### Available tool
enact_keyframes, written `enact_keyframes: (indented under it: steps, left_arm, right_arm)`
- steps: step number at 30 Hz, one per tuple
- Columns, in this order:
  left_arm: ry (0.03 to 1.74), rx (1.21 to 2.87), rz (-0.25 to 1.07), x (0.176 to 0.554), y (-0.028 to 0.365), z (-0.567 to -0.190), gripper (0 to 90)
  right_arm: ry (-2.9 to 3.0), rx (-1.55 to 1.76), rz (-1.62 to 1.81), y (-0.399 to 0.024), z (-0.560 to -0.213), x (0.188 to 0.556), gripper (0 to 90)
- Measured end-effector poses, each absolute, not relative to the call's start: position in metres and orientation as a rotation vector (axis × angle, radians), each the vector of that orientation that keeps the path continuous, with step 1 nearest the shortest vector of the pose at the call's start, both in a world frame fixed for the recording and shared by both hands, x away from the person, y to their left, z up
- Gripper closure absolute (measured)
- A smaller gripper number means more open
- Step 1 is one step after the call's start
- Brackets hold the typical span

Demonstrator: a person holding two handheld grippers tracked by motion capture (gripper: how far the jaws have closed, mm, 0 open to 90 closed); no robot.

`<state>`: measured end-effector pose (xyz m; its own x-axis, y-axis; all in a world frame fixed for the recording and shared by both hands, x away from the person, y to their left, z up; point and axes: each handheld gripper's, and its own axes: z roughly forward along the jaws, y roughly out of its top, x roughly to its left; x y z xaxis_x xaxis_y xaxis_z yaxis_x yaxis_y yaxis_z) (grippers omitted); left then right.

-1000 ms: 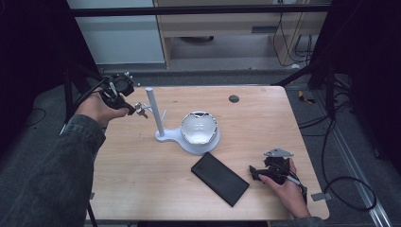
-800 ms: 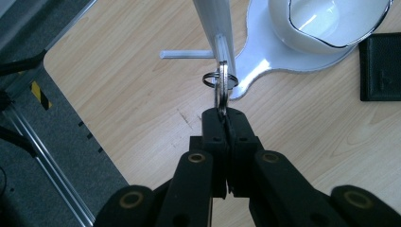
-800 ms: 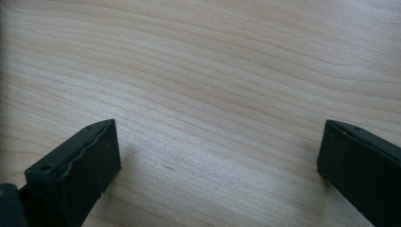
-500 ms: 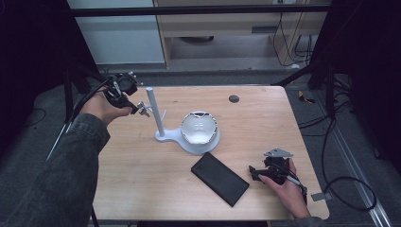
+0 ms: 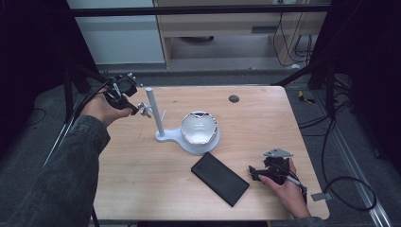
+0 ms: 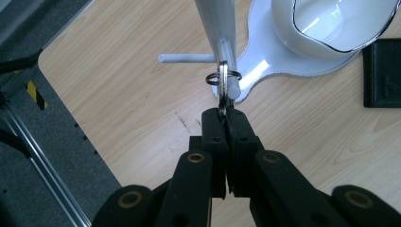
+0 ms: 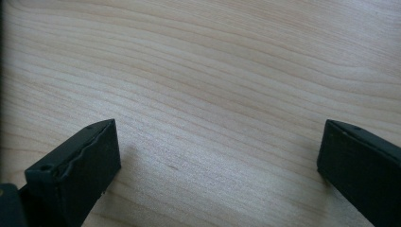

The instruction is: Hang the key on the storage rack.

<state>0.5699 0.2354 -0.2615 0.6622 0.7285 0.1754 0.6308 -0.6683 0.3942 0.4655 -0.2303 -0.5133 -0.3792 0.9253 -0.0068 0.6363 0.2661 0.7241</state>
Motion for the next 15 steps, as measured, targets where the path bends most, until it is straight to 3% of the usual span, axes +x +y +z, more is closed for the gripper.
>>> enact_keyframes:
  steps: [8, 15]
  left_arm:
    - [1.062, 2.508, 0.548, 0.550, 0.241, -0.256, 64.0]
    - [1.007, 2.448, 0.574, 0.521, 0.235, -0.267, 35.5]
  right_arm:
    - [2.112, 1.412, 0.899, -0.230, -0.513, 0.465, 0.5]
    - [2.111, 1.414, 0.902, -0.230, -0.513, 0.465, 0.5]
